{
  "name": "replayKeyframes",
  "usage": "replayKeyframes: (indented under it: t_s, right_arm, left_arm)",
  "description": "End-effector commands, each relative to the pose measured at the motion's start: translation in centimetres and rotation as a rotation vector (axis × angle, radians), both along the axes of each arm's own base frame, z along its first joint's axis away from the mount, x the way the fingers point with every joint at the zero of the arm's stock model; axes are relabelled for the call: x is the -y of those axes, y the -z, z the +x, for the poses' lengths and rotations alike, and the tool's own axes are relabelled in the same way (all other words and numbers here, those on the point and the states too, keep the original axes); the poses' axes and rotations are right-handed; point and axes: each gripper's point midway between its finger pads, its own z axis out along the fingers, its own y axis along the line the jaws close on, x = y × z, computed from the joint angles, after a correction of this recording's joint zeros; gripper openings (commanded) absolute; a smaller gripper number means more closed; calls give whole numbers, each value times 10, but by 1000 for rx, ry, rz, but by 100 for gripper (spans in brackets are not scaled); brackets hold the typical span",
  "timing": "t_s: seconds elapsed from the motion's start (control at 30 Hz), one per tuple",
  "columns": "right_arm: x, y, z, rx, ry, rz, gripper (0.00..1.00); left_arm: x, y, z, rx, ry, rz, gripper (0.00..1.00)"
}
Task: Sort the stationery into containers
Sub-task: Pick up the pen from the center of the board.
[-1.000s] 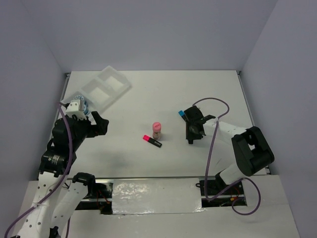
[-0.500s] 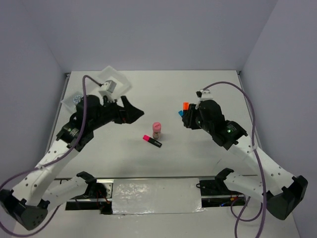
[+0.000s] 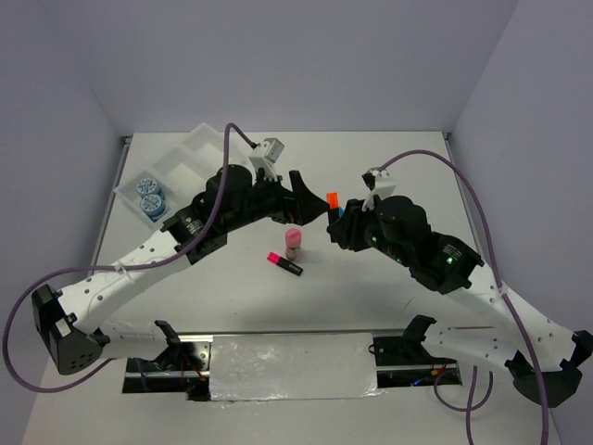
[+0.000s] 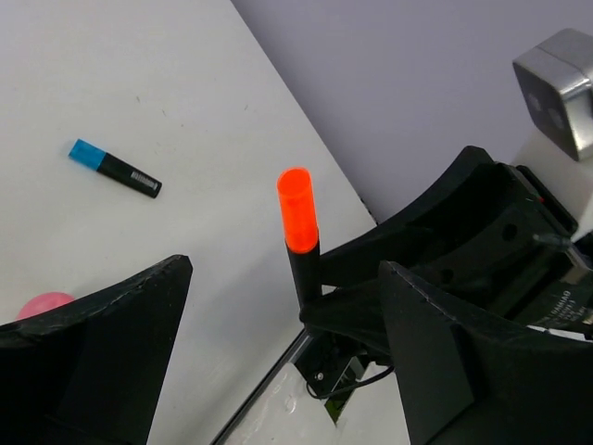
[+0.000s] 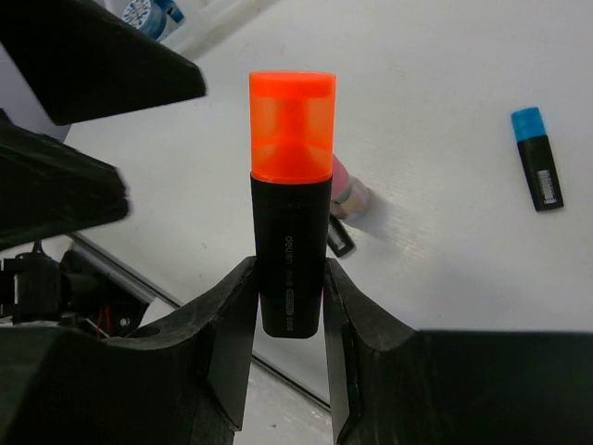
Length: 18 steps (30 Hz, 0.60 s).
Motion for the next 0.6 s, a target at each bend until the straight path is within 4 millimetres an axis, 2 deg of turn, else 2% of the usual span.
replayKeyframes:
  t_s: [0.0,0.1,0.2,0.23,0.3,0.4,0.43,0.47,0.5,0.53,0.57]
  right_arm:
    - [-10,-24,-6,25,-40,54,15]
    - [-17,-31,-9,40,-66,81,15]
    - [-20,-34,-10,48,-72,94,15]
    - [-21,-35,-11,50,-80,95,15]
    - [-25,-35,-11,48,-90,90,15]
    - [-30,-35,-10,52,-102,97,15]
    - [-32,-34,-10,51,-108,99,16]
    - [-33,-32,-11,52,-115,100,17]
    - [-35,-35,-11,61,-126,113,20]
    - [-34,-32,-11,62,-120,111,40]
    - [-31,-31,-9,60,-99,117,57]
  left_arm:
    - [13,-27,4,45,-8,-65,94]
    - [24,-22,6,34,4,-53,91]
    - [29,-13,9,12,6,-33,79]
    - [30,-11,9,9,7,-36,71]
    - [30,-11,9,13,8,-48,64]
    - [34,-7,9,1,18,-41,45]
    - [35,-4,12,-3,12,-31,33]
    - [35,-1,13,-7,4,-21,26]
    - [33,-2,17,-7,-15,-17,21]
    - [32,4,19,-20,-25,4,10]
    - [31,5,20,-24,-39,13,4]
